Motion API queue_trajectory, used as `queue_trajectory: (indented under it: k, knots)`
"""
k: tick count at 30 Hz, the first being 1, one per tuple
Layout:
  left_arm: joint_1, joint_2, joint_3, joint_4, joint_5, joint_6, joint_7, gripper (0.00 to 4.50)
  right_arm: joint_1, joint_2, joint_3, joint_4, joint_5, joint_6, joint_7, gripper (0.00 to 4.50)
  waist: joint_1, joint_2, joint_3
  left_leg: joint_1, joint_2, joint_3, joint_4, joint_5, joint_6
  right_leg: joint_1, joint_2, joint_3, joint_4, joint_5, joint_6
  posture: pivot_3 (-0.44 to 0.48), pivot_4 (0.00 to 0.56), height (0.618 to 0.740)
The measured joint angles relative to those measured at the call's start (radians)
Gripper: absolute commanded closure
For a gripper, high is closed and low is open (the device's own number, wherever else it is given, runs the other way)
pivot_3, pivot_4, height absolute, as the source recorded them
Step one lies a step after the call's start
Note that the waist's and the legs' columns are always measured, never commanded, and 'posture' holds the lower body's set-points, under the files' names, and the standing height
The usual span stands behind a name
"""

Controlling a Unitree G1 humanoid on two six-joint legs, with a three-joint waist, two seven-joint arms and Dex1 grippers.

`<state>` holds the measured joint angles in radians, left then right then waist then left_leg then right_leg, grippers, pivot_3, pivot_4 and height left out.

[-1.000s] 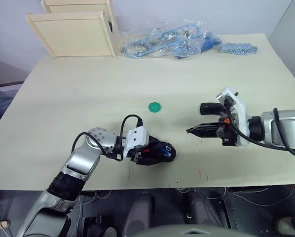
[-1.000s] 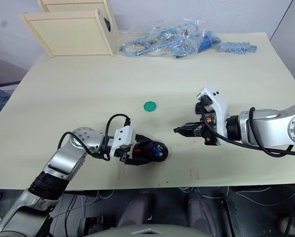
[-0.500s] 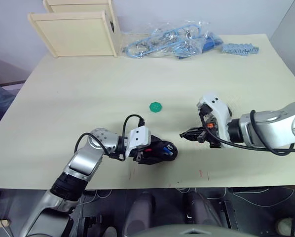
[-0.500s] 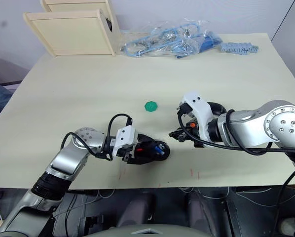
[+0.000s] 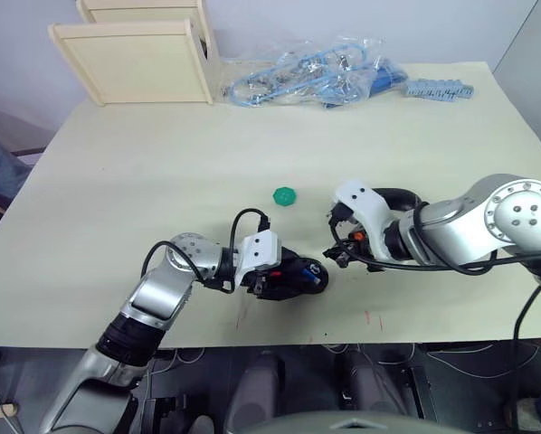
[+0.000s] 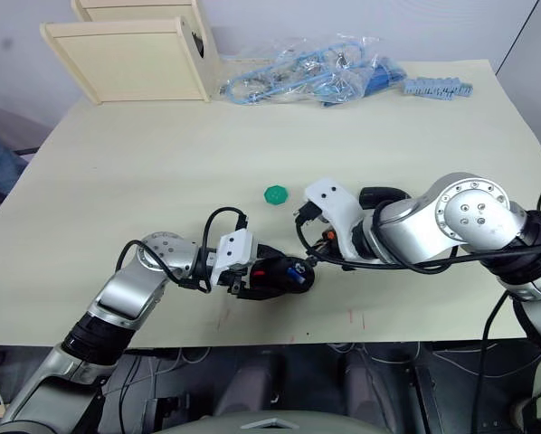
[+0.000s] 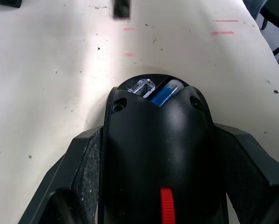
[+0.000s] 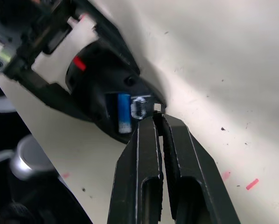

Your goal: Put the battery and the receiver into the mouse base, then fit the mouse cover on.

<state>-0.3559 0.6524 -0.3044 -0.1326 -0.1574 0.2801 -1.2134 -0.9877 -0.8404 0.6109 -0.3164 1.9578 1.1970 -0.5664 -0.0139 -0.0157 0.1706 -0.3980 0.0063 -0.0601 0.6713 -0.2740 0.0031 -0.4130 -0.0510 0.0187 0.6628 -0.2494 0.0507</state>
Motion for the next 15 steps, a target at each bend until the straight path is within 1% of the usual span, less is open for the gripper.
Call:
queue_trajectory:
  k: [3, 6, 9, 15]
  knots:
    - [-0.002, 0.001, -0.001, -0.001, -0.001, 0.004, 0.000, 1.53, -0.028, 0.040, 0.013, 0.045, 0.000, 0.014, -0.001, 4.50, -0.002, 0.000, 0.000, 0.000, 0.000, 0.000, 0.000, 0.000, 0.000, 0.000, 0.000, 0.001, 0.000, 0.000, 0.000, 0.000, 0.150, 0.740]
    - [-0.002, 0.001, -0.001, -0.002, -0.002, 0.009, 0.000, 1.53, -0.086, 0.071, 0.023, 0.080, 0.000, 0.050, 0.022, 4.50, -0.002, 0.000, 0.000, 0.000, 0.000, 0.000, 0.000, 0.000, 0.000, 0.000, 0.000, 0.000, 0.000, 0.000, 0.000, 0.000, 0.150, 0.740]
    - [-0.002, 0.000, -0.002, -0.005, -0.003, 0.014, 0.000, 1.53, -0.139, 0.093, 0.064, 0.122, 0.001, 0.103, 0.061, 4.50, -0.001, 0.000, 0.000, 0.000, 0.000, 0.000, 0.000, 0.000, 0.000, 0.000, 0.000, -0.001, 0.000, 0.000, 0.000, 0.000, 0.150, 0.740]
    - [-0.004, -0.001, -0.003, -0.006, -0.004, 0.020, 0.000, 1.53, -0.298, 0.122, 0.180, 0.211, 0.001, 0.224, 0.153, 4.50, -0.002, 0.002, 0.001, 0.000, 0.000, 0.000, 0.000, 0.000, 0.000, 0.000, 0.000, -0.001, 0.000, 0.000, 0.000, 0.000, 0.150, 0.740]
